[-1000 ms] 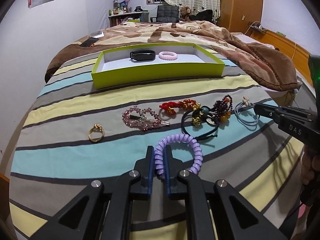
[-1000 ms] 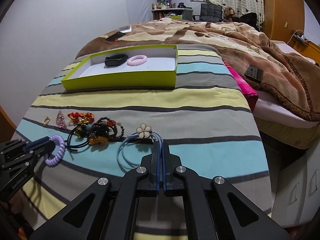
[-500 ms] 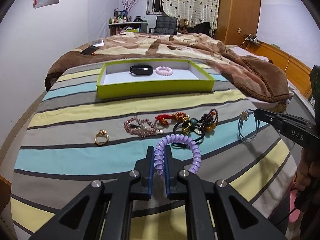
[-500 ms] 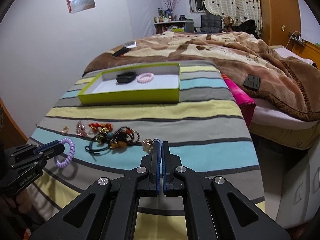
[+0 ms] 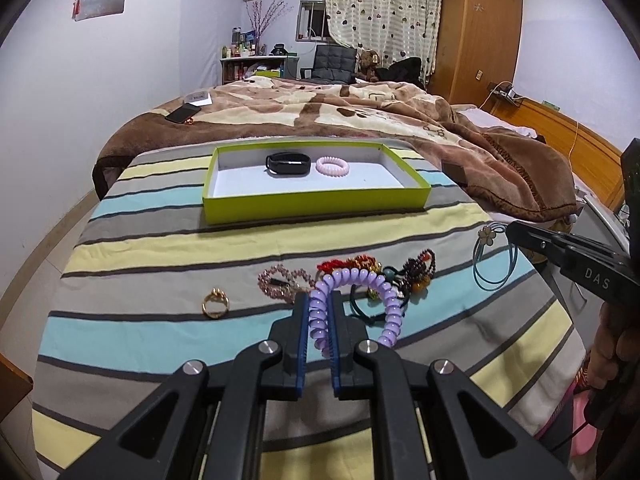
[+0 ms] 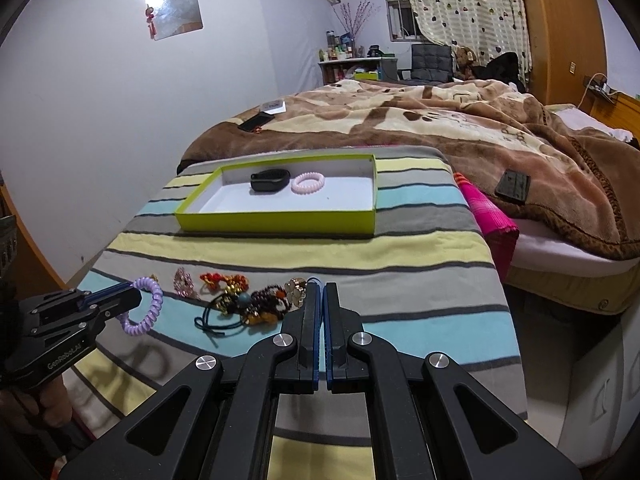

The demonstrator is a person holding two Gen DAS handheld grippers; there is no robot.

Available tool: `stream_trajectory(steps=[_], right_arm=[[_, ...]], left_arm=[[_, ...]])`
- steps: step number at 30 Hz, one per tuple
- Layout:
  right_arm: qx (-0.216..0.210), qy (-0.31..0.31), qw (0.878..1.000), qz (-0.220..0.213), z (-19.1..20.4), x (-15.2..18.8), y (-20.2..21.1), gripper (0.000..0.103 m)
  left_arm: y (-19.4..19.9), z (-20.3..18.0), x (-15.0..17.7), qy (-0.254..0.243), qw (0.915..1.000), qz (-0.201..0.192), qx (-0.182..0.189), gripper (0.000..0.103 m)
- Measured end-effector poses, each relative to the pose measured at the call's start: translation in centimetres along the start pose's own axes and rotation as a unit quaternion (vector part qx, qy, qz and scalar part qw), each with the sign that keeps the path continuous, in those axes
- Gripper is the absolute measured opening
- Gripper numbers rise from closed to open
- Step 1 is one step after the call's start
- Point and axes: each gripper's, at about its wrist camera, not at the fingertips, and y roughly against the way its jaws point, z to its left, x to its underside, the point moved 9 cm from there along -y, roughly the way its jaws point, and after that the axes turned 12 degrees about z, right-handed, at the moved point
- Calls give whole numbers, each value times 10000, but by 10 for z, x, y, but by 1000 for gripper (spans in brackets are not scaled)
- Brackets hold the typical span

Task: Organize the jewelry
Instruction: 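Carry both hair ties into the lime-green box and open both tools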

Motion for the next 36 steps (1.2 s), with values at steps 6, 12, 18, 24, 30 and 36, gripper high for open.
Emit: stream_trajectory(steps=[6, 12, 18, 24, 30, 36], right_arm=[[-103, 34, 9999, -63, 3, -17, -5, 1], [-169, 105, 9997, -146, 6, -41, -12, 1], [-188, 211, 9994, -217, 10, -67, -21, 1], [-202, 227, 9994, -194, 6, -95, -40, 1], [-159, 252, 9995, -124, 3, -120, -64, 1], [-211, 232, 9995, -5, -3, -142, -96, 1]], left_arm=[[0, 7, -19, 14, 9999, -125, -58, 9], [-1, 16, -46, -23, 9993, -299, -206, 10], [-9, 29, -76, -31, 9987, -401, -299, 10], [-24, 45, -103, 41, 9981, -436, -431, 10], [-46, 59, -125, 61, 9977, -390, -555, 10], [-75, 76, -143, 188, 9978, -202, -608, 10]])
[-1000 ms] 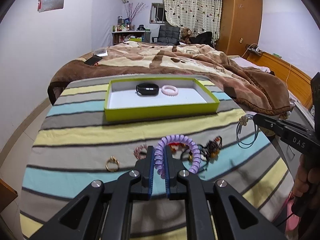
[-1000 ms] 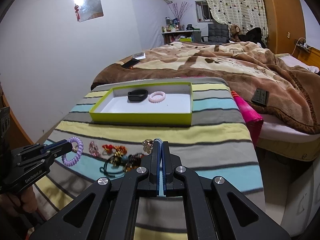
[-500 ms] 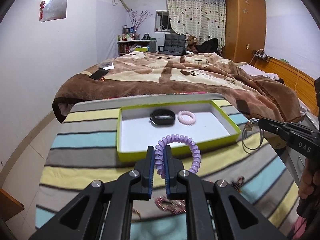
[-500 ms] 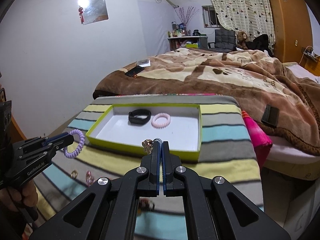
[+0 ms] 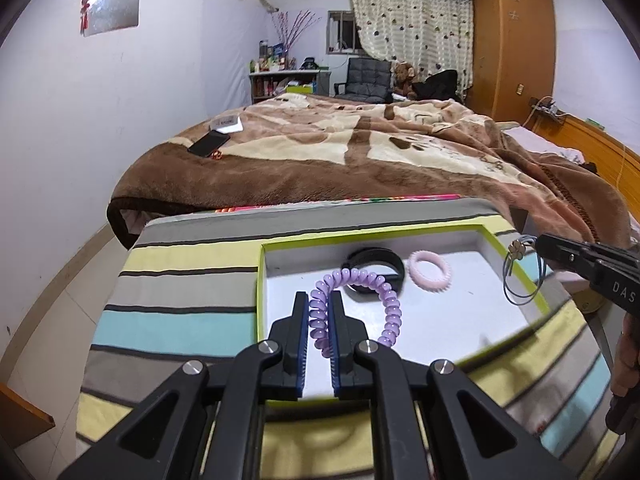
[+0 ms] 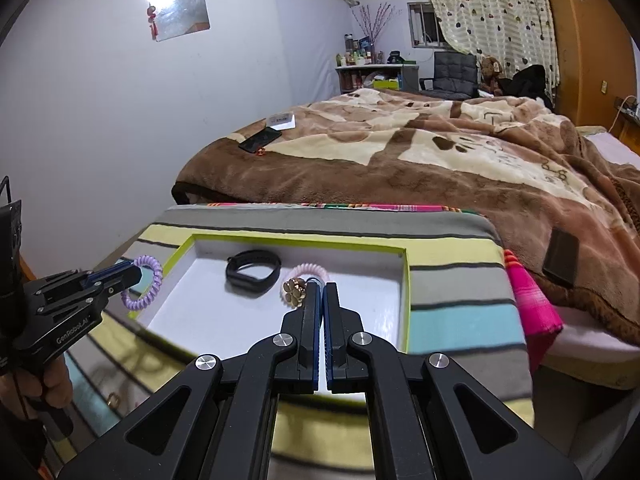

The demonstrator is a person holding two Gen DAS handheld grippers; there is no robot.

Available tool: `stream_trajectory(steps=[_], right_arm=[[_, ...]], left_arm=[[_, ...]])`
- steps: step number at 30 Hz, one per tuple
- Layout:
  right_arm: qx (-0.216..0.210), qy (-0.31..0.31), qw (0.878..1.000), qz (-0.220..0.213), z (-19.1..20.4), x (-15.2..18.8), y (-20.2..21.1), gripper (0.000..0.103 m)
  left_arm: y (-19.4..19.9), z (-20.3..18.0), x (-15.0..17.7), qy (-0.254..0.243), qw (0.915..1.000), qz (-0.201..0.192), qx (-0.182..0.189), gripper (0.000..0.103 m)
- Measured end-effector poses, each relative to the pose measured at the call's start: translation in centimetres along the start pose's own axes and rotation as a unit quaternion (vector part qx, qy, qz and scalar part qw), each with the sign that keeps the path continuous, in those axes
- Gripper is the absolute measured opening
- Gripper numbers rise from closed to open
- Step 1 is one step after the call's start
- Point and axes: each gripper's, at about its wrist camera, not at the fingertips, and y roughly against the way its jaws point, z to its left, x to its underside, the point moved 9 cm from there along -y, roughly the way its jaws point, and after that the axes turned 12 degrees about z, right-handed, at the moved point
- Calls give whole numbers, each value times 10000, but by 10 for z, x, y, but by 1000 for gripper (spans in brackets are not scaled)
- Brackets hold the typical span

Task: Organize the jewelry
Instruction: 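Carry both hair ties into the lime-green box and open both tools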

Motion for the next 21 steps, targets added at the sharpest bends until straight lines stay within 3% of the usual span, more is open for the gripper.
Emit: stream_trajectory(steps=[9, 21], right_arm=[[-107, -158, 9995, 270, -16, -17, -47, 1], [162, -238, 9968, 749, -36, -14, -92, 1]], left_arm=[[-47, 13, -16, 118, 9992, 344, -168, 10], [-85, 19, -11, 211, 9965, 760, -290, 10]])
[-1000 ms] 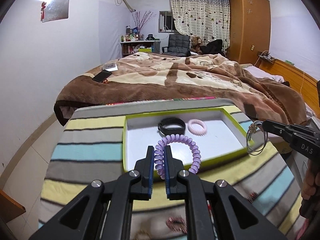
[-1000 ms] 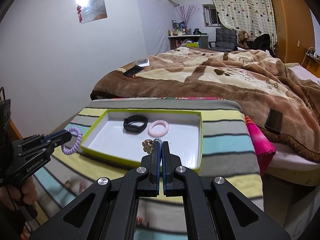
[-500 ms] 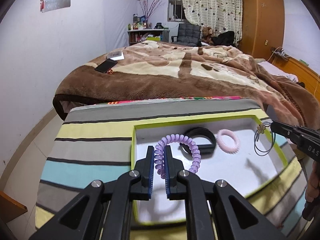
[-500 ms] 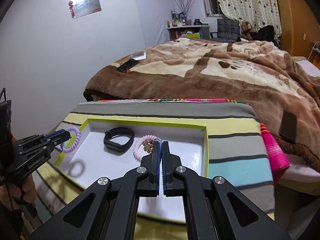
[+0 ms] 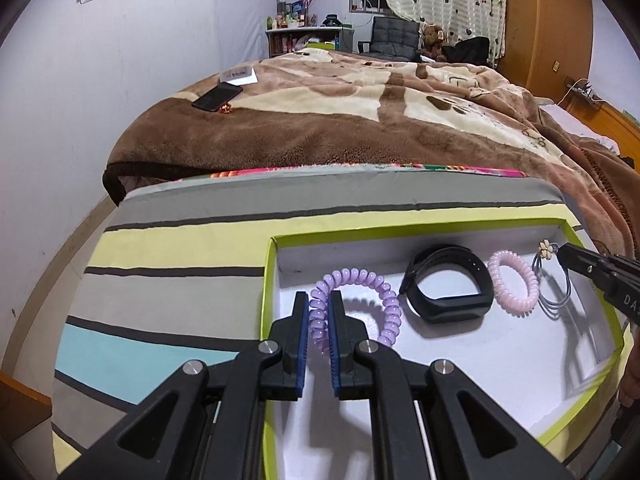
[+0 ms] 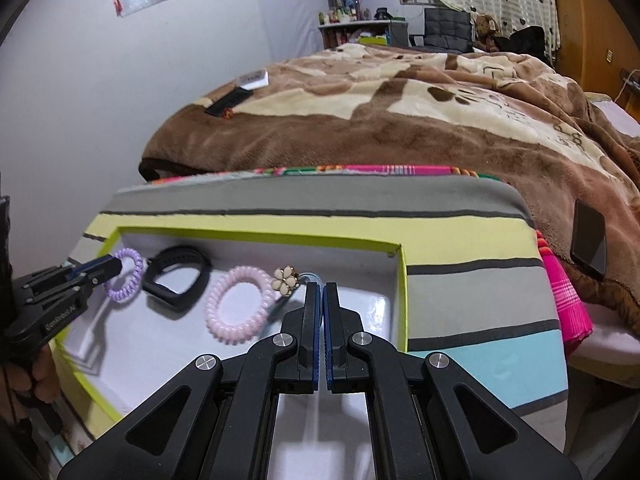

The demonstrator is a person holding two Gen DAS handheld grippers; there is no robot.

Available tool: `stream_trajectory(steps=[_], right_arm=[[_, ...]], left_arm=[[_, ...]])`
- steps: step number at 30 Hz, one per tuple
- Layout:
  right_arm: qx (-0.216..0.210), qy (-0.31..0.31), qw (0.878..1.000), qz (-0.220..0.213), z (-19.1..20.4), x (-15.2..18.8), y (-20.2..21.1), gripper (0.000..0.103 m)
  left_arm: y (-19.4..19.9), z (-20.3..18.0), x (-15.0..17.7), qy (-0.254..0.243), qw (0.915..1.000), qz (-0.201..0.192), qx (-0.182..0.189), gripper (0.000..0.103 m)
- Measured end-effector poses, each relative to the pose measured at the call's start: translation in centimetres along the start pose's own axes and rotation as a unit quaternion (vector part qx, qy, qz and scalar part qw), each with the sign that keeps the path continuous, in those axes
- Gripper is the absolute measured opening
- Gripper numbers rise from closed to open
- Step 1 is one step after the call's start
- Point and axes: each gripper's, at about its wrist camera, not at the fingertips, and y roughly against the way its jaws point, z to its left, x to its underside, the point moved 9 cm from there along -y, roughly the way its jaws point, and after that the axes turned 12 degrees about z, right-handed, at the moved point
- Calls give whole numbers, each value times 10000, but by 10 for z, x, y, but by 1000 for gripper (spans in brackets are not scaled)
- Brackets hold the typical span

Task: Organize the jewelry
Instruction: 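Carry both hair ties into the lime-green box and open both tools, then withdraw both tools from the box toward the remaining jewelry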

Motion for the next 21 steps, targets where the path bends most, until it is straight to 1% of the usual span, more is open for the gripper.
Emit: stream_trajectory(steps=[8, 10, 11, 12, 14, 16, 21], right_arm=[[43, 35, 9998, 202, 0, 4, -10, 2], [69, 43, 9998, 196, 1, 4, -10, 8], [71, 45, 9998, 188, 1, 4, -10, 13], [61, 42, 9998, 167, 1, 4, -8, 15], [45, 40, 9999, 142, 2, 4, -6, 15], [57, 37, 9999, 113, 2, 4, -3, 15], [0, 16, 10000, 0, 3, 8, 10, 16]], left_arm=[[-3, -3, -4, 16, 9999, 34, 94, 11], [-3, -3, -4, 21, 9999, 34, 108, 11], [-3, -4, -4, 17, 9999, 39, 133, 11], [-3, -4, -3, 5, 9999, 42, 152, 12], [-2, -4, -3, -10, 9999, 19, 136, 16], [1, -4, -4, -20, 9999, -36, 143, 25], [16, -4, -2, -16, 9996, -217, 163, 26]])
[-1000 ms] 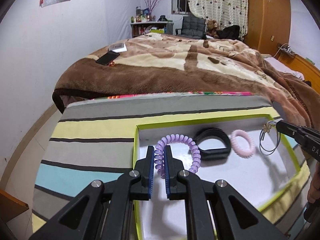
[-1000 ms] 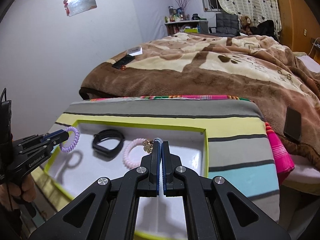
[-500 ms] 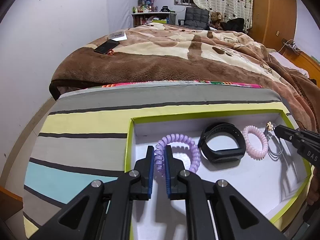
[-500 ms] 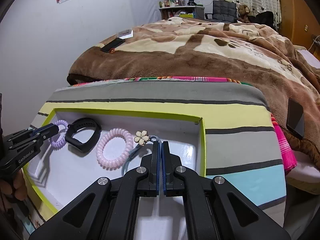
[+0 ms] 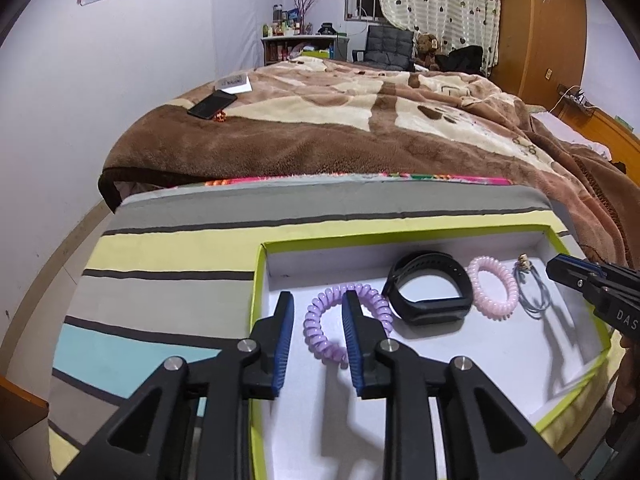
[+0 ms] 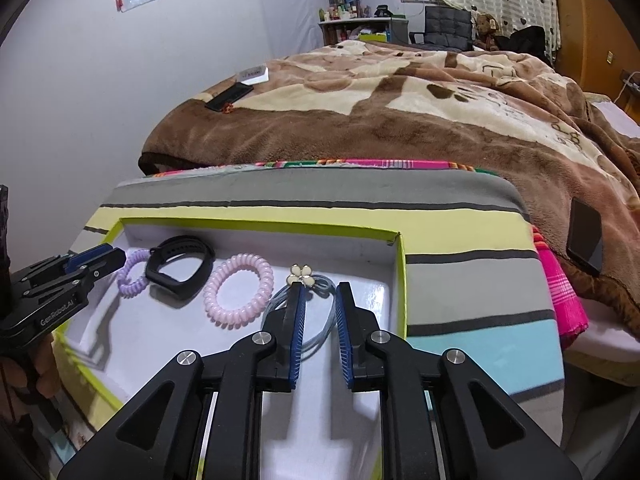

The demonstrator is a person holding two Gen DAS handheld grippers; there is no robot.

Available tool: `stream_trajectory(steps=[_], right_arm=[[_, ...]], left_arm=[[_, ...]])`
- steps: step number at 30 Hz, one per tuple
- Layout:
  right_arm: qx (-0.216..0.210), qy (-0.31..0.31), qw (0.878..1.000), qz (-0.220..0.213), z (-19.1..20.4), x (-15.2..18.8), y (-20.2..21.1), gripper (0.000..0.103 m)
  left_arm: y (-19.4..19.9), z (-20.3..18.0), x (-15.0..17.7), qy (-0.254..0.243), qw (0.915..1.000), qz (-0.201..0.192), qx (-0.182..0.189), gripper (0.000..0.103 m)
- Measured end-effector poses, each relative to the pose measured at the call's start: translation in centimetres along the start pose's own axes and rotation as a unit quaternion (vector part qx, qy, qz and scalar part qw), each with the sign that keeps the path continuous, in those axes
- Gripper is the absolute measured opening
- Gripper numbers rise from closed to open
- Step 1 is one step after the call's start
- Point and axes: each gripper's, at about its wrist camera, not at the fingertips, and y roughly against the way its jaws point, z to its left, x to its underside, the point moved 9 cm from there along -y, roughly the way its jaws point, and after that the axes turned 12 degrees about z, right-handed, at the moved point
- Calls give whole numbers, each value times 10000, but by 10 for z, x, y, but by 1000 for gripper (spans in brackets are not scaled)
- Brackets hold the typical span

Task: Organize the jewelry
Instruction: 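Withdraw both tools from the box toward the remaining jewelry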

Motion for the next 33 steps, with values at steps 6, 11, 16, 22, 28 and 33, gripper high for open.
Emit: stream_trajectory(steps=[6, 11, 16, 22, 28, 33], right_arm=[[-109, 42, 9995, -297, 8, 19, 35, 22], [-129, 132, 9984, -536, 19, 42, 66, 22], [-151, 266, 9968, -740, 32, 69, 93, 22], [-188, 347, 9946, -963, 41, 102, 124, 23], [-169, 356, 9928, -1134, 46, 128, 145, 25], [-137, 347, 9923, -1183, 51, 152, 157, 25]], left_arm=[[36, -6, 13, -66, 9994, -336, 91, 26], [68, -9, 33, -66, 9980, -590, 198, 26], [96, -13, 59, -30, 9965, -764, 343, 26], [124, -24, 85, -169, 9944, -965, 386, 26], [149, -30, 108, -203, 9923, -1150, 420, 26], [161, -33, 126, -209, 9911, -1236, 441, 26]])
